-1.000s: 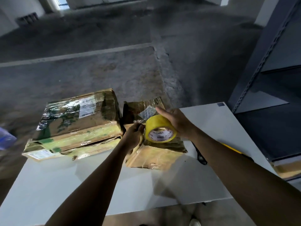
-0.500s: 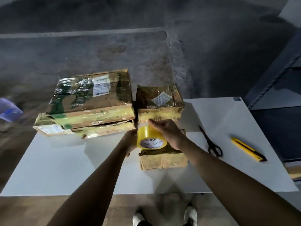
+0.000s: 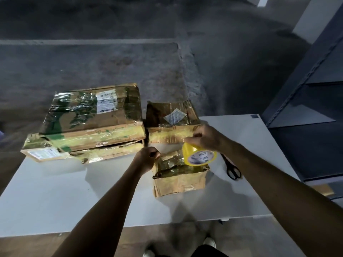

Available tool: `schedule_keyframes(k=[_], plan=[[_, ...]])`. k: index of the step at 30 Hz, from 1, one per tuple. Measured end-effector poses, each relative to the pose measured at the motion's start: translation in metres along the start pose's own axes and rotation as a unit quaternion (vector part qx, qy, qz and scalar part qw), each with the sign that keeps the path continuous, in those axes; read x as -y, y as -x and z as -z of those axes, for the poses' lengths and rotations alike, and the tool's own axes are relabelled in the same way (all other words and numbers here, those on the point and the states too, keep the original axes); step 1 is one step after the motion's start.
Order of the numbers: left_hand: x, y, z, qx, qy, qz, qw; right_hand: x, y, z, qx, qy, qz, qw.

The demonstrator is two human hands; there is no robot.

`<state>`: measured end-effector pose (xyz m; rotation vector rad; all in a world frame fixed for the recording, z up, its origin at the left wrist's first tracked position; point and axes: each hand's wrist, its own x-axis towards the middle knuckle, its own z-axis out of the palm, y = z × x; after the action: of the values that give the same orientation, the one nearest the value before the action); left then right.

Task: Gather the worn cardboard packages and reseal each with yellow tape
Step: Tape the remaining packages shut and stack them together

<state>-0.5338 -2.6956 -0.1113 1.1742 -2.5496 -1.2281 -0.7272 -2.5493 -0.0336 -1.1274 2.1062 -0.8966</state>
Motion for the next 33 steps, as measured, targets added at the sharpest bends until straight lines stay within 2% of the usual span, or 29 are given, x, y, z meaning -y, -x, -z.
schedule_keyframes(k=[4,6,10,13,16,20,23,28,30,33], plan=[[-0.011,-0.004,0.001,0.027,-0.083,-0.003,0.996,-0.003,0.008,0.001,0.002,0.014,0.015,1.0],[-0.025,-0.006,-0.001,0.02,-0.14,-0.039,0.989,-0.005,0.008,0.0,0.002,-0.004,0.017,1.0],[-0.056,-0.011,-0.023,0.008,-0.193,-0.102,0.976,-0.018,0.013,0.002,-0.023,-0.101,-0.047,0.994],[-0.058,-0.018,-0.04,0.05,-0.187,-0.103,0.976,-0.037,0.018,-0.006,-0.026,-0.189,-0.115,0.975],[-0.052,-0.02,-0.047,0.058,-0.242,-0.111,0.962,-0.044,0.023,-0.016,-0.036,-0.266,-0.129,0.954],[-0.047,-0.019,-0.052,0.021,-0.328,-0.133,0.935,-0.034,0.02,-0.017,-0.074,-0.232,-0.096,0.965],[-0.045,-0.017,-0.056,-0.001,-0.31,-0.106,0.945,-0.022,0.018,-0.015,-0.064,-0.183,-0.049,0.98],[-0.049,-0.017,-0.059,-0.003,-0.301,-0.085,0.95,-0.028,0.015,0.024,-0.091,-0.069,-0.063,0.991],[-0.049,-0.018,-0.058,0.003,-0.293,-0.077,0.953,-0.038,0.021,0.033,-0.109,-0.076,-0.074,0.988],[-0.044,-0.016,-0.05,-0.006,-0.28,-0.072,0.957,-0.049,0.022,0.027,-0.1,-0.145,-0.09,0.98]])
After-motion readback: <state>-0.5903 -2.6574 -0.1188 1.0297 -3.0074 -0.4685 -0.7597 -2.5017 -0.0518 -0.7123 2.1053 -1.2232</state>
